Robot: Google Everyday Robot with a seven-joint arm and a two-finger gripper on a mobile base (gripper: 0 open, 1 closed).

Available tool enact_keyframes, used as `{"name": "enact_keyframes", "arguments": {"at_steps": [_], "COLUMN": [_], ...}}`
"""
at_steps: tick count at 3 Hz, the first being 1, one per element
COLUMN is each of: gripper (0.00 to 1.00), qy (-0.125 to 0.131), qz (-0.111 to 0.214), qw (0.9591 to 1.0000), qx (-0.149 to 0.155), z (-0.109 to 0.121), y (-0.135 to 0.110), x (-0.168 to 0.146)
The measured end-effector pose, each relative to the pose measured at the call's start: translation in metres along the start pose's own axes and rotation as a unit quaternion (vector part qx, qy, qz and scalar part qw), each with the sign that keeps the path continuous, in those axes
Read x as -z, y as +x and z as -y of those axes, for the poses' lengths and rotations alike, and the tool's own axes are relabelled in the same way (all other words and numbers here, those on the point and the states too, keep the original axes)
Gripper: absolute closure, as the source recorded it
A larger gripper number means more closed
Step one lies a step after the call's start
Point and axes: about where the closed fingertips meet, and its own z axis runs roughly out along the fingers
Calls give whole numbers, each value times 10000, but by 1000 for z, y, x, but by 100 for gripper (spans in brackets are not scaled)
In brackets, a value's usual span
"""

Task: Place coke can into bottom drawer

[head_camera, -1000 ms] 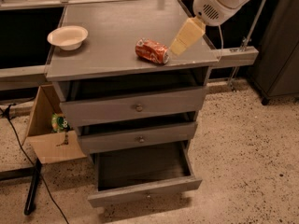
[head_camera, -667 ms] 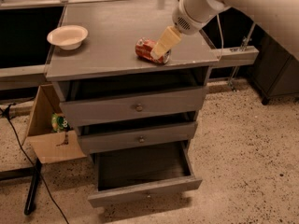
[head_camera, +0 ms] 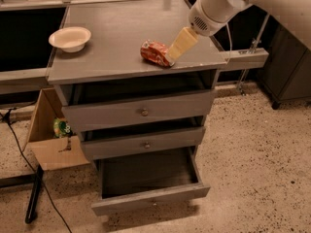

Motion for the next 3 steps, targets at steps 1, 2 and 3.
{"name": "enact_keyframes", "arguments": {"at_steps": [1, 2, 3], "gripper": [0, 0, 0], "qy": [-113, -246, -309], "qz": [-132, -118, 84], "qw": [9995, 9986, 9984], "qx": [-282, -454, -465], "z": [1, 0, 2], "y": [13, 18, 16], "x": [-3, -15, -31]}}
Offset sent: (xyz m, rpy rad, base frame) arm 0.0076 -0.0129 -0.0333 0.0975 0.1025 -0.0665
